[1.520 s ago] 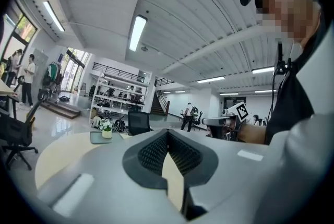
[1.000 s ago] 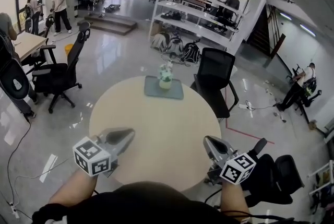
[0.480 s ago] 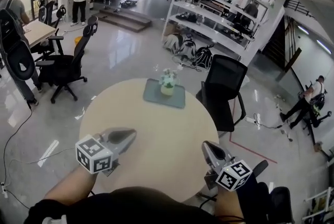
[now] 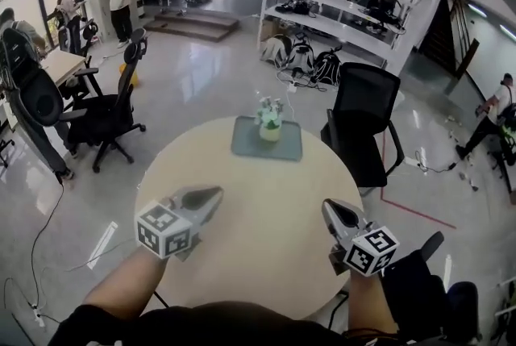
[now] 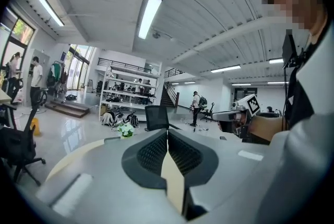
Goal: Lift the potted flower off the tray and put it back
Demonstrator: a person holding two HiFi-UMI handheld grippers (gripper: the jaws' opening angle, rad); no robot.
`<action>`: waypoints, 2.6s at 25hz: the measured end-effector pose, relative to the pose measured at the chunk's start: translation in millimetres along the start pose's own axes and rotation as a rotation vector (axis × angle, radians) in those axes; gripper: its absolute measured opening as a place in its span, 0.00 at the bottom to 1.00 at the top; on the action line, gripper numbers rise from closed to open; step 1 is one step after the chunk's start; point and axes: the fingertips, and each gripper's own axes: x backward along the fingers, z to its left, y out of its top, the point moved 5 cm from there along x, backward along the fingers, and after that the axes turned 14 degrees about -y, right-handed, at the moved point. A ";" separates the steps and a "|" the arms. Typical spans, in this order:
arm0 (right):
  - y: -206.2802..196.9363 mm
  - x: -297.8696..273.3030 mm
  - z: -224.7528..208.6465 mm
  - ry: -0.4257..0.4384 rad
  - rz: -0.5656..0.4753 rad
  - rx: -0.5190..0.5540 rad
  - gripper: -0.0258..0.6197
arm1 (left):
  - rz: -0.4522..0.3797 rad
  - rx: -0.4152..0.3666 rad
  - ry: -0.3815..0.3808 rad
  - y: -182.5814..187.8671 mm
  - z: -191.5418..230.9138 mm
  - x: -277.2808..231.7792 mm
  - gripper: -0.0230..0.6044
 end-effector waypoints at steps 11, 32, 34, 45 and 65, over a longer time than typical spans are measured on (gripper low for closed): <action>-11.8 -82.9 -34.2 -0.059 0.014 -0.007 0.06 | 0.087 0.068 0.029 -32.7 125.7 -95.0 0.18; -108.4 -204.6 -140.8 -0.052 0.062 -0.123 0.06 | 0.322 0.200 0.136 -160.2 355.0 -360.1 0.73; -118.4 -214.6 -144.8 -0.047 0.070 -0.130 0.06 | 0.304 0.238 0.163 -168.5 371.9 -375.9 0.79; -153.8 -238.1 -172.8 -0.048 0.080 -0.192 0.06 | 0.309 0.239 0.260 -201.4 408.5 -434.6 0.94; -178.5 -246.0 -183.1 -0.052 0.091 -0.278 0.06 | 0.218 0.186 0.354 -198.8 422.6 -454.1 0.79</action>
